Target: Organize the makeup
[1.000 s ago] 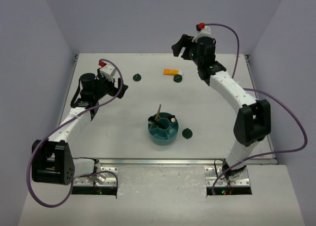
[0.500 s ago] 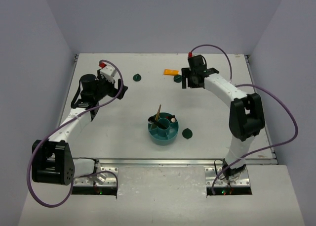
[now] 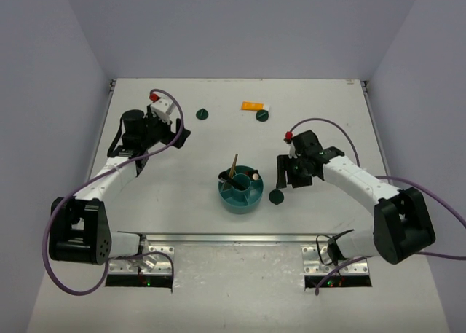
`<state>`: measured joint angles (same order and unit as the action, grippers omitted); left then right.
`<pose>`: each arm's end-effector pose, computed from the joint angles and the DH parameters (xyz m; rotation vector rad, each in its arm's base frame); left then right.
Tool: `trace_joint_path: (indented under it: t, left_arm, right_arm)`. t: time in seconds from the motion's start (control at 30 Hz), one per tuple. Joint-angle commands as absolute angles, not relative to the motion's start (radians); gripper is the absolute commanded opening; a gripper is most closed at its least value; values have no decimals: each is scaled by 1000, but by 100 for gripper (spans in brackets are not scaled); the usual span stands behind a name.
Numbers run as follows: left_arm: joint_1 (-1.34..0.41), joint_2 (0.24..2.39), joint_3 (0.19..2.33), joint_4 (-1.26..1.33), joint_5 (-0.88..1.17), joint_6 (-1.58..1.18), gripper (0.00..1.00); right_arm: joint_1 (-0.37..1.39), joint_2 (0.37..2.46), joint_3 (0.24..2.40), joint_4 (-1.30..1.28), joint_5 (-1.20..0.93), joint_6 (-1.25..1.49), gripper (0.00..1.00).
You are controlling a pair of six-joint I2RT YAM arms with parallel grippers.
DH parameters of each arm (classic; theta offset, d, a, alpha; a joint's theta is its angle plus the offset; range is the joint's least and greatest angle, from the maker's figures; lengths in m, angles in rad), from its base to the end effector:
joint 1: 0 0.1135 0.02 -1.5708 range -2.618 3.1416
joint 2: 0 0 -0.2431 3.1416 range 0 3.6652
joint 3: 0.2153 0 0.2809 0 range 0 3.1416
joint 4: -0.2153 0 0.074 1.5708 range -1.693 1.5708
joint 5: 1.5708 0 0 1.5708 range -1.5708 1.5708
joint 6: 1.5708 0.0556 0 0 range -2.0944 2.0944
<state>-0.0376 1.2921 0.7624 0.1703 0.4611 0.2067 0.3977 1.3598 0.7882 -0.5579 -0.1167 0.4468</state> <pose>0.3350 -0.0374 0.2168 0.5324 1.8288 -0.3298 0.2626 0.1173 0.1364 0.0316 2.7587 0.4006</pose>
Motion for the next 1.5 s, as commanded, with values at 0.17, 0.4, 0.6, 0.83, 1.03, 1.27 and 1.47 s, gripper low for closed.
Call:
trace_joint_path:
  t: [0.17, 0.4, 0.6, 0.83, 1.03, 1.27, 1.47]
  left_arm:
    - [-28, 1261, 767, 229, 491, 193, 76]
    - [-28, 1247, 775, 210, 474, 205, 77]
    - [-28, 1244, 781, 202, 469, 209, 77]
    - [-26, 1244, 781, 203, 468, 213, 77]
    - [-27, 1244, 779, 200, 465, 216, 77]
    - [-26, 1246, 784, 195, 462, 224, 77]
    - [-27, 1244, 789, 192, 461, 227, 77]
  right_arm:
    - [450, 1366, 708, -412, -138, 446, 58]
    - [457, 1431, 698, -374, -32, 478, 57]
    - [504, 1465, 689, -350, -9, 486, 53]
    - [524, 1499, 649, -331, -3, 494, 51]
    - [531, 1516, 624, -325, 25, 501, 45]
    - [553, 1559, 665, -343, 56, 502, 38]
    - [566, 1611, 699, -364, 93, 492, 21]
